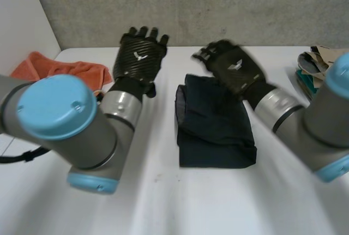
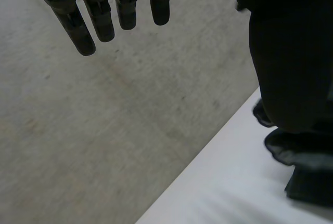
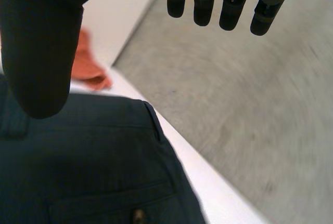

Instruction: Fold the laundry.

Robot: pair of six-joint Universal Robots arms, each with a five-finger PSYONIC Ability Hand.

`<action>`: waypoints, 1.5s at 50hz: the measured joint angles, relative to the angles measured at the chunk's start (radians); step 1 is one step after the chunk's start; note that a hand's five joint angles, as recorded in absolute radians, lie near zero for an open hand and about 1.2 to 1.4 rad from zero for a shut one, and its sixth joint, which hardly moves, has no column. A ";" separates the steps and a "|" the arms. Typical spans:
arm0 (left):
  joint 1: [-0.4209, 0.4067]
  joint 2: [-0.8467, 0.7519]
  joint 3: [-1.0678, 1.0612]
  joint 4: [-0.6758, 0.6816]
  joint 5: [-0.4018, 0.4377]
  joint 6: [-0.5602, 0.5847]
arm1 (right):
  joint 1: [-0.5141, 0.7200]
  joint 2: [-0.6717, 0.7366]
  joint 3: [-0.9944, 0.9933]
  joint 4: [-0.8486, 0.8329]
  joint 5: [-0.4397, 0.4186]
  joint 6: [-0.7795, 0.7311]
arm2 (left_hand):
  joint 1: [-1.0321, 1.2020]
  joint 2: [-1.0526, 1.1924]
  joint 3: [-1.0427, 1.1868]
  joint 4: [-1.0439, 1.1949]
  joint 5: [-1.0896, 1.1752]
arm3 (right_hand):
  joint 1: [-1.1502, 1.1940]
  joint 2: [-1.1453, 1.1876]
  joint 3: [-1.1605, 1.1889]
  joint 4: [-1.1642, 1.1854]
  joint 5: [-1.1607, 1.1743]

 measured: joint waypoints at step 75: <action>0.049 0.078 0.203 -0.555 0.624 -0.336 | 0.067 0.192 0.398 -0.484 0.265 -0.234 | 0.001 0.009 0.004 0.004 0.000 | -0.002 -0.003 0.006 0.005 0.002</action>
